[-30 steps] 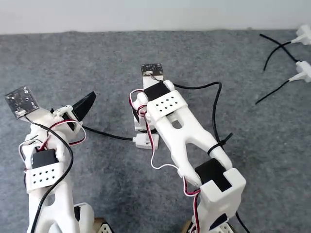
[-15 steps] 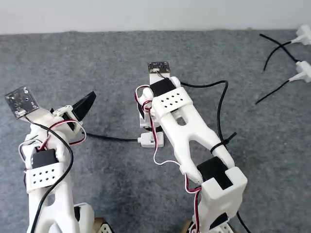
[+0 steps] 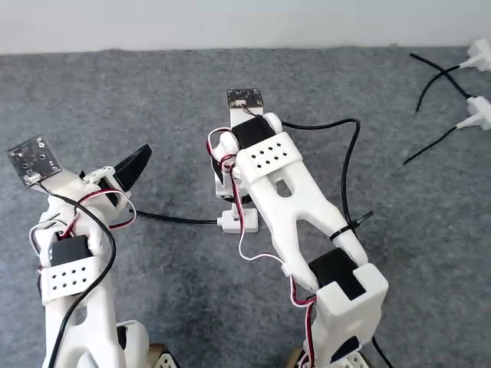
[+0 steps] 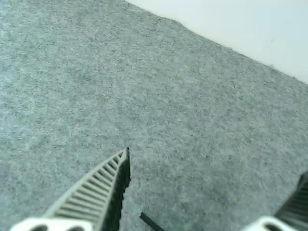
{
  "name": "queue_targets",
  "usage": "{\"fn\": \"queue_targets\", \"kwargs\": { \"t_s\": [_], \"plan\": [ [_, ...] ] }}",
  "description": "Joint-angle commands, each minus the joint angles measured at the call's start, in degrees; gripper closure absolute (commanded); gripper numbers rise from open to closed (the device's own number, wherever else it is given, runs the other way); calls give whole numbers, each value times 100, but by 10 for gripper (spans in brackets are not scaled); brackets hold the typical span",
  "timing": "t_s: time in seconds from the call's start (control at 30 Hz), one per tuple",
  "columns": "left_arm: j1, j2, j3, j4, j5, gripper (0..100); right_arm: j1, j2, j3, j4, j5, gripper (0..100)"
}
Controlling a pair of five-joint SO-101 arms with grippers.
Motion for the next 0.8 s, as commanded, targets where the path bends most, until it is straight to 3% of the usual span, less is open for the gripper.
{"fn": "queue_targets", "kwargs": {
  "t_s": [0.0, 0.77],
  "plan": [
    [-9, -79, -277, -158, 26, 504, 171, -22, -308, 48, 105, 991],
    [-9, -70, -277, -158, 26, 504, 312, 620, -308, -4, 70, 991]
  ]
}}
